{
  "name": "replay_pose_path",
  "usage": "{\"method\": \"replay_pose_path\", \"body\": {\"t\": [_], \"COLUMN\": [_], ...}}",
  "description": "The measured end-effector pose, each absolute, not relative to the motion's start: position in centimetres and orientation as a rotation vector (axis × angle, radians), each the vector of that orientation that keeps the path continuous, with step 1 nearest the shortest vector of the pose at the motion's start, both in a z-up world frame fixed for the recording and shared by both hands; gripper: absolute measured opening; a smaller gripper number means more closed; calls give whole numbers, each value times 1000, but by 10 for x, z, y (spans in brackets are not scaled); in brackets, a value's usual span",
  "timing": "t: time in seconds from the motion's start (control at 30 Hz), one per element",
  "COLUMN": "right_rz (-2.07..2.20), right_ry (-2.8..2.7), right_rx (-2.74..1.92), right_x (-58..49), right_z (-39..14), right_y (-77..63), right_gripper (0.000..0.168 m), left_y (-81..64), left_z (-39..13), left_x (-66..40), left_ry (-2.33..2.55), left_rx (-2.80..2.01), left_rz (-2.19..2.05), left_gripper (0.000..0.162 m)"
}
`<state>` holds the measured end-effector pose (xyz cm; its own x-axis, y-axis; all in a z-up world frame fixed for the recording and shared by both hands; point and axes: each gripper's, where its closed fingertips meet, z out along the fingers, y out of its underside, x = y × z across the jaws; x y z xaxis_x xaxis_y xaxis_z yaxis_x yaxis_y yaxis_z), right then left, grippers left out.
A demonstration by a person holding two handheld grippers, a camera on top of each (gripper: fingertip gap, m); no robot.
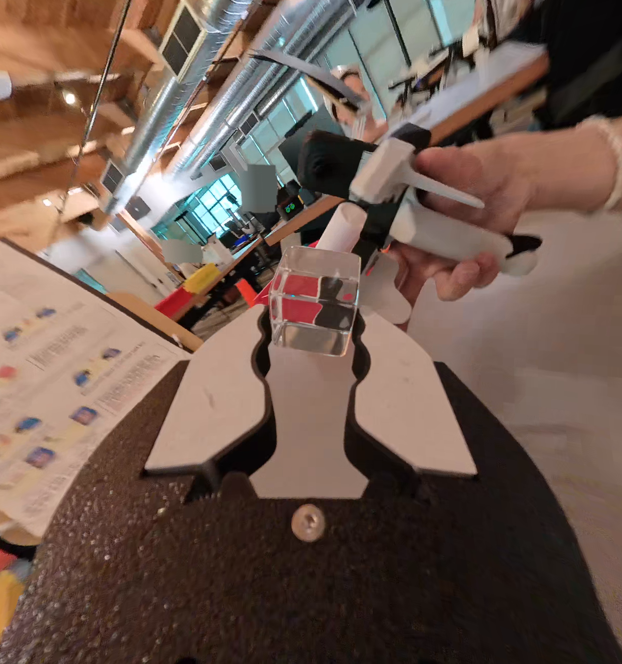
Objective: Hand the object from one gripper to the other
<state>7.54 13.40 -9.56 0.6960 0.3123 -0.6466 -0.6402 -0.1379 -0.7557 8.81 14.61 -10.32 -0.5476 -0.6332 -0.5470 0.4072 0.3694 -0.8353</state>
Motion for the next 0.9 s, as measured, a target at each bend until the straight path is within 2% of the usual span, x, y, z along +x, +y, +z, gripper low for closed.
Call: {"method": "replay_pose_path", "body": {"t": [0.13, 0.17, 0.2, 0.23, 0.43, 0.53, 0.67, 0.77, 0.9], "right_rz": [838, 826, 807, 791, 674, 387, 205, -12, -406], "right_ry": [281, 277, 281, 279, 204, 148, 9, -58, -210], "right_rx": [-1606, -1599, -1574, -1564, -1562, -1658, -1652, -1687, -1792], "right_x": [72, 73, 76, 79, 87, 103, 98, 103, 111], "right_z": [-119, -119, -117, -117, -116, -124, -114, -114, -126], "right_y": [141, 142, 143, 143, 147, 145, 142, 144, 145], "right_gripper": [73, 63, 45, 44, 44, 44, 44, 44, 45], "left_y": [139, 137, 135, 135, 138, 140, 147, 145, 139], "left_z": [-113, -116, -119, -120, -121, -115, -106, -109, -112], "left_x": [89, 89, 89, 90, 92, 87, 91, 94, 92], "left_ry": [1694, 1701, 1708, 1707, 1744, 1799, 1799, 1833, 1862], "left_rx": [-82, -63, -54, -55, -180, -339, -706, -1018, -1312], "left_rz": [-1179, -1158, -1145, -1139, -1204, -1441, -1828, -2039, -2134], "left_gripper": [43, 43, 43, 43, 48, 66, 66, 75, 66]}}
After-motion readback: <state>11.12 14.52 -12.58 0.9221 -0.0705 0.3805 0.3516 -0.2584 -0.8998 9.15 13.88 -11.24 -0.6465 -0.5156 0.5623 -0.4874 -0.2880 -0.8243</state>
